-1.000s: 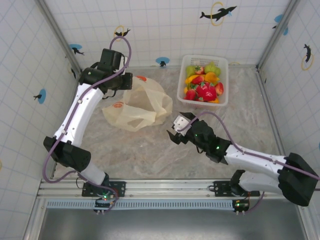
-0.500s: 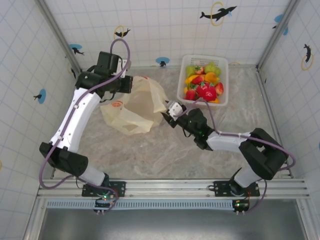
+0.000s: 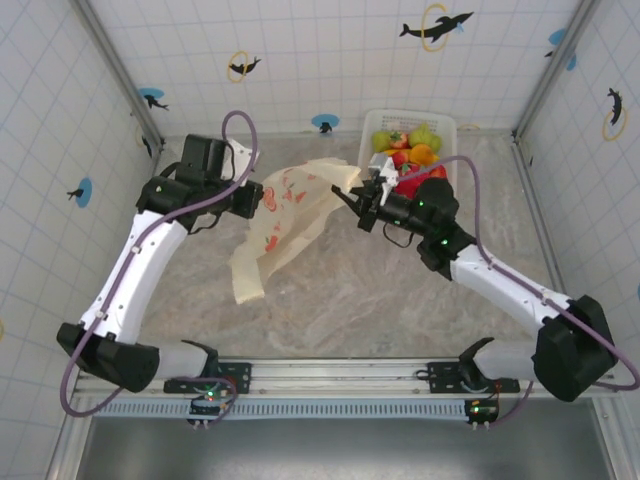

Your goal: Place the fake fruits into the plastic bag and tie a complex knot

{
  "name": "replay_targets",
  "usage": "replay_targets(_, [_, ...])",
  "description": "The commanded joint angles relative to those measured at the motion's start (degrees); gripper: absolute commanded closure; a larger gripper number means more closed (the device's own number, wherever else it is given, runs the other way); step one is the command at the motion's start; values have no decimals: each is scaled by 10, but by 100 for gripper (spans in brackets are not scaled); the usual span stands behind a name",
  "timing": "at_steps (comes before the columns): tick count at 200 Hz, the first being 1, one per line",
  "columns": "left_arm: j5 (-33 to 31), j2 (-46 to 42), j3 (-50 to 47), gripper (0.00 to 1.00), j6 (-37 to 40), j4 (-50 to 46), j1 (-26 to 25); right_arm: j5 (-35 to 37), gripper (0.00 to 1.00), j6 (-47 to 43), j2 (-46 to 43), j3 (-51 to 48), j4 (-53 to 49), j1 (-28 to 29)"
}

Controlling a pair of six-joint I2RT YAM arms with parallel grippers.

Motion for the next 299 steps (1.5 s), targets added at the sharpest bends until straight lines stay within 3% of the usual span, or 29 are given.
replay_targets(1, [40,-26,0,100,36,4,3,-61,100,130,-9,24,-61,-44])
replay_targets(35, [25,-32,32,100,22,-26,3,-64,100,194,20,58,-129,-117])
replay_targets(95, [64,-28,55,100,2,-50,3,-93,92,206,86,111,-179,-145])
replay_targets(119, [96,-12,43,100,-58,-35,3,-99,75,181,81,106,-169,-134])
replay_targets(145, [80,33,48,100,-117,-49,3,-108,57,127,84,97,-197,-122])
replay_targets(179, [111,46,9,100,-198,21,3,-72,36,62,98,95,-276,-116])
replay_targets(219, [127,74,4,100,-250,59,3,-8,28,19,140,131,-395,-122])
replay_targets(246, [112,88,6,100,-264,65,4,14,21,5,122,130,-407,-126])
replay_targets(299, [103,119,17,100,-289,97,9,-43,4,26,45,106,-399,-168])
